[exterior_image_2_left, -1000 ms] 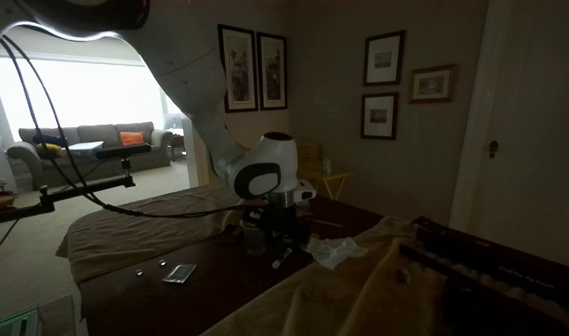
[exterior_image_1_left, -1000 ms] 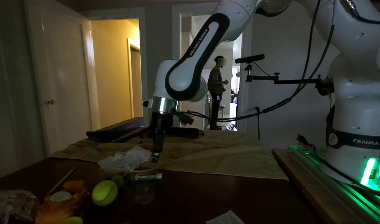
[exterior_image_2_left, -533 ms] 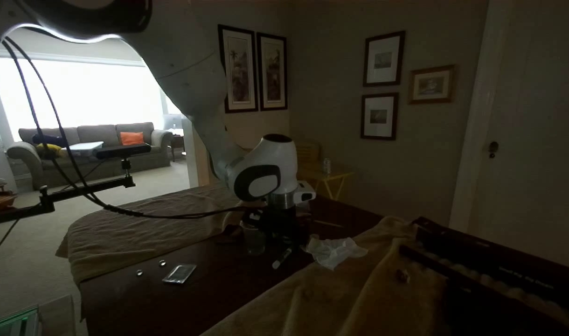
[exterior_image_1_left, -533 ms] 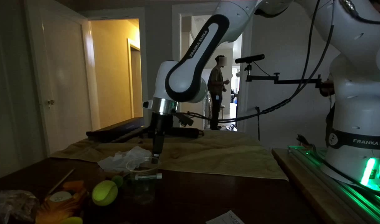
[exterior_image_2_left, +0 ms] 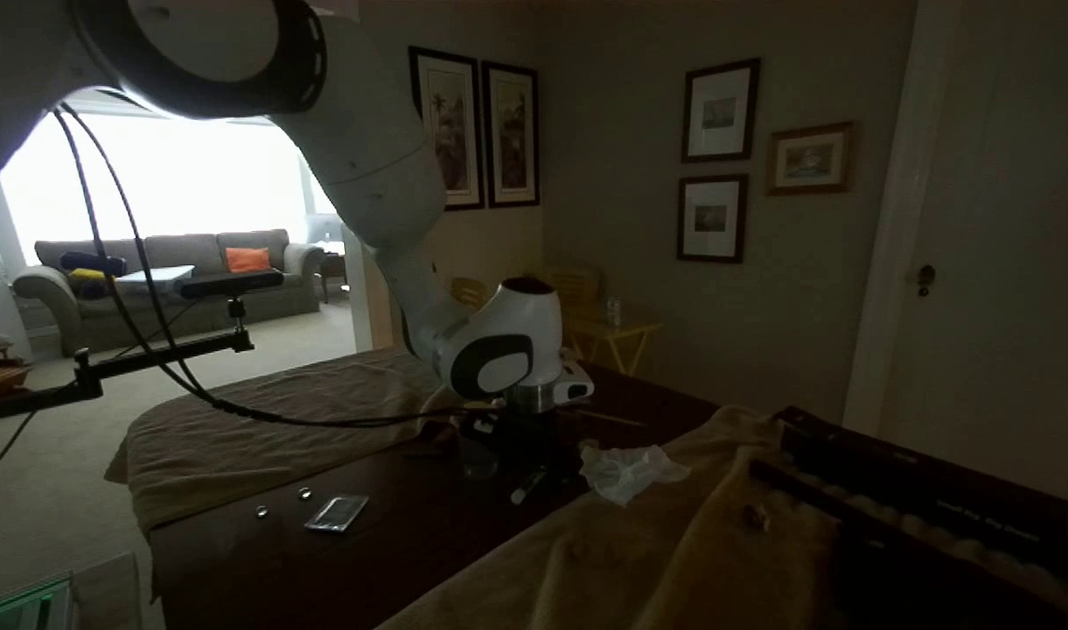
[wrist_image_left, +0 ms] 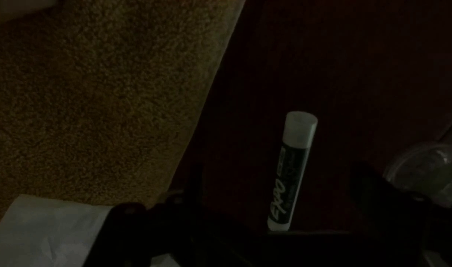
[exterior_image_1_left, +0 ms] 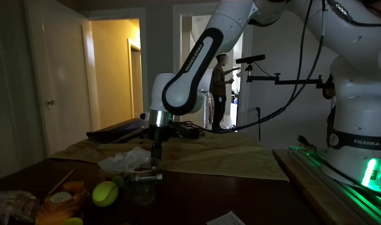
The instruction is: Put the marker inside the clear cup
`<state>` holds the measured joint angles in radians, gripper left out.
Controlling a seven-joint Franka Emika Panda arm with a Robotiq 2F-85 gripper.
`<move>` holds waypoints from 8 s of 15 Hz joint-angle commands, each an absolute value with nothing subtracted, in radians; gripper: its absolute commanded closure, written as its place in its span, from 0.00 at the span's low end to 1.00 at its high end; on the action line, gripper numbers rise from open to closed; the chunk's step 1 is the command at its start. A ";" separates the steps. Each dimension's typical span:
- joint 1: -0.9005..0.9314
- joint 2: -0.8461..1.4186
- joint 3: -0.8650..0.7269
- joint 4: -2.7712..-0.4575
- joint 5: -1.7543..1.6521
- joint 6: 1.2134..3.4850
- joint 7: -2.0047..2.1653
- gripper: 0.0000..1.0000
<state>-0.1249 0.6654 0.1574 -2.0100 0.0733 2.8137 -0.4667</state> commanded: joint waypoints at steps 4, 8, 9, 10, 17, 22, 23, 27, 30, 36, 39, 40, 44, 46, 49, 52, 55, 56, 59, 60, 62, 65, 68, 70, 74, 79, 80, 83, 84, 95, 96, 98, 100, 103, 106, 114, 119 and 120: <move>-0.053 0.732 0.129 -1.906 0.051 2.789 -0.293 0.00; -0.010 0.729 0.109 -1.905 0.047 2.805 -0.204 0.00; -0.004 0.730 0.102 -1.900 0.044 2.800 -0.191 0.00; 0.002 0.732 0.093 -1.896 0.040 2.798 -0.181 0.00; 0.002 0.746 0.042 -1.864 0.027 2.794 -0.159 0.00; -0.029 0.776 0.064 -1.825 0.009 2.791 -0.203 0.00; -0.031 0.783 0.067 -1.818 0.008 2.792 -0.205 0.00; -0.044 0.805 0.080 -1.798 0.011 2.787 -0.217 0.00; -0.103 0.814 0.156 -1.794 0.033 2.772 -0.283 0.00; 0.006 0.811 0.010 -1.785 -0.032 2.764 -0.155 0.00; 0.069 0.813 -0.088 -1.782 -0.078 2.748 -0.080 0.00; 0.068 0.809 -0.089 -1.784 -0.078 2.739 -0.073 0.00; -0.007 0.805 0.016 -1.766 -0.027 2.662 -0.130 0.25; -0.021 0.808 0.037 -1.756 -0.023 2.640 -0.140 0.30; -0.029 0.808 0.044 -1.741 -0.024 2.618 -0.140 0.52; -0.035 0.810 0.042 -1.732 -0.025 2.604 -0.140 0.72; -0.041 0.810 0.039 -1.726 -0.026 2.596 -0.141 0.94; -0.042 0.812 0.039 -1.724 -0.027 2.597 -0.140 0.98; -0.044 0.806 0.053 -1.732 -0.021 2.618 -0.141 0.95; -0.041 0.795 0.057 -1.744 -0.020 2.643 -0.137 0.95; -0.037 0.769 0.066 -1.776 -0.019 2.694 -0.130 0.95; -0.020 0.725 0.066 -1.826 -0.030 2.782 -0.115 0.95; -0.002 0.678 0.053 -1.868 -0.034 2.844 -0.090 0.95; 0.010 0.639 0.043 -1.901 -0.038 2.874 -0.077 0.95; 0.026 0.544 0.034 -1.977 -0.037 2.954 -0.059 0.95; 0.009 0.528 0.049 -1.965 -0.034 2.969 -0.070 0.81; 0.009 0.512 0.049 -1.977 -0.033 2.969 -0.069 0.81; 0.134 0.505 -0.092 -1.996 -0.118 3.010 0.018 0.95; 0.199 0.508 -0.160 -1.998 -0.159 3.029 0.055 0.95; 0.736 0.549 -0.596 -1.989 -0.313 3.002 0.282 0.95; 0.763 0.552 -0.618 -1.991 -0.321 2.994 0.302 0.95; 0.820 0.556 -0.668 -1.995 -0.333 2.986 0.341 0.95; 0.879 0.578 -0.723 -1.993 -0.330 3.006 0.383 0.95; 0.942 0.591 -0.763 -2.001 -0.308 3.028 0.396 0.95; 0.912 0.586 -0.723 -1.988 -0.288 3.009 0.356 0.81; 1.102 0.672 -0.919 -1.982 -0.300 2.962 0.465 0.95; 1.299 0.747 -1.044 -1.994 -0.276 2.868 0.542 0.95; 1.325 0.759 -1.054 -1.996 -0.274 2.846 0.558 0.95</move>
